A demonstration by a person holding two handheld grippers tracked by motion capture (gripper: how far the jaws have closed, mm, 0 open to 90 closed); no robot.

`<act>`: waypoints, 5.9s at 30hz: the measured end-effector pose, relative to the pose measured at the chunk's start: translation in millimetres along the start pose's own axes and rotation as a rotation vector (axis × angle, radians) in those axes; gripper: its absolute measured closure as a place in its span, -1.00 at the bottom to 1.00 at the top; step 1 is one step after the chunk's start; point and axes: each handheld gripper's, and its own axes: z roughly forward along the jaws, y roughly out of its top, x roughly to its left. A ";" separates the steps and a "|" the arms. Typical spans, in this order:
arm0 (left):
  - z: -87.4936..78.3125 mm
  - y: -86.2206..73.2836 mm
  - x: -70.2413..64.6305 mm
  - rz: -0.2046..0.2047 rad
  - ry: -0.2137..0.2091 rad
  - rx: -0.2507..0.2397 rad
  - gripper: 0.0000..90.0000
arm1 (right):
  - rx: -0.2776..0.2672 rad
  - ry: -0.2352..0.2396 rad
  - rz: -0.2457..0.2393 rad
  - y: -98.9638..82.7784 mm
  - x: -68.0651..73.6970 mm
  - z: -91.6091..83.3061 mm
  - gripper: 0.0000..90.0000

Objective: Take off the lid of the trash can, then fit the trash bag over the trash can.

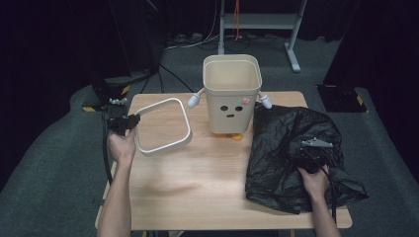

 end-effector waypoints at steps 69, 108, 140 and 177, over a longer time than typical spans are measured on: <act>96.4 -59.4 -48.2 -0.009 -0.110 0.109 0.78 | 0.000 -0.006 0.004 -0.1 0.5 -0.1 -0.31; 115.7 -88.8 -60.3 -0.005 -0.126 0.074 0.37 | 0.000 -0.014 0.014 0.0 0.0 0.1 -0.31; 118.6 -99.3 -74.2 0.152 -0.087 0.013 -0.24 | 0.032 -0.019 0.035 1.1 0.3 0.2 -0.57; 119.5 -98.5 -73.8 0.150 -0.093 0.013 -0.26 | -0.068 0.057 0.155 93.8 6.6 14.0 -0.72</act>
